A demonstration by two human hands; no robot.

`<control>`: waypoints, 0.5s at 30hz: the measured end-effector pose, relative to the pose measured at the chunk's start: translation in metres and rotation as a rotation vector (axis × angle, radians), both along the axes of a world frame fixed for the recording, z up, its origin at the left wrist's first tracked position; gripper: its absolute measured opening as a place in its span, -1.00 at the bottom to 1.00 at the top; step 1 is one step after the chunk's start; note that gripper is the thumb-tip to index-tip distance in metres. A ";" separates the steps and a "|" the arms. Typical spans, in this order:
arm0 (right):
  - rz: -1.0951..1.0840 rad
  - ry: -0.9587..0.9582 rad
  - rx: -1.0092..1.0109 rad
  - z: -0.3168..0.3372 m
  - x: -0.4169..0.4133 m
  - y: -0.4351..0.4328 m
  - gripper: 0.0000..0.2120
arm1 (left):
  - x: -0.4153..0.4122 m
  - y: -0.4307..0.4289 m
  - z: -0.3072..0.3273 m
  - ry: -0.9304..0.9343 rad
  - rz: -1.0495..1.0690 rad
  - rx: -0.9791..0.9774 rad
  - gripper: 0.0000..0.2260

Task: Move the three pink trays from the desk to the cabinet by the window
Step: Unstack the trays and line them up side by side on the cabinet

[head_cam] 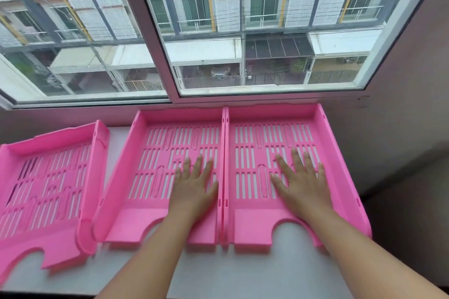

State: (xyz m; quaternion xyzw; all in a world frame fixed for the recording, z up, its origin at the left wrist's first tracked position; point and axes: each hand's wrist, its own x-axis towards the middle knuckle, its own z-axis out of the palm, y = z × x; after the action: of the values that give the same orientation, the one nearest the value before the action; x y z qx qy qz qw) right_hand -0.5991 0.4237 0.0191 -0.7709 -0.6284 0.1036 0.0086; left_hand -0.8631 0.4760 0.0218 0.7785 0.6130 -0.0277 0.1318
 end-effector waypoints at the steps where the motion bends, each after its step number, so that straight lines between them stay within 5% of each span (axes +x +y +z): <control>1: -0.001 -0.004 0.000 0.000 0.000 0.003 -0.40 | 0.000 0.001 -0.001 0.006 0.000 0.005 -0.29; 10: 0.003 0.003 -0.070 0.004 -0.003 0.007 -0.39 | 0.002 0.017 0.005 0.011 -0.007 -0.081 -0.43; 15: 0.033 0.098 0.029 0.026 -0.024 0.001 -0.32 | 0.007 -0.002 0.038 -0.398 0.153 -0.043 -0.51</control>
State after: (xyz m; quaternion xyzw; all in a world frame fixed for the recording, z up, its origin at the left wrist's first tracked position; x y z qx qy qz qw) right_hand -0.6234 0.4248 0.0448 -0.7543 -0.6413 0.1321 0.0487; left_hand -0.8564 0.4738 0.0594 0.7167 0.6316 0.1238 0.2686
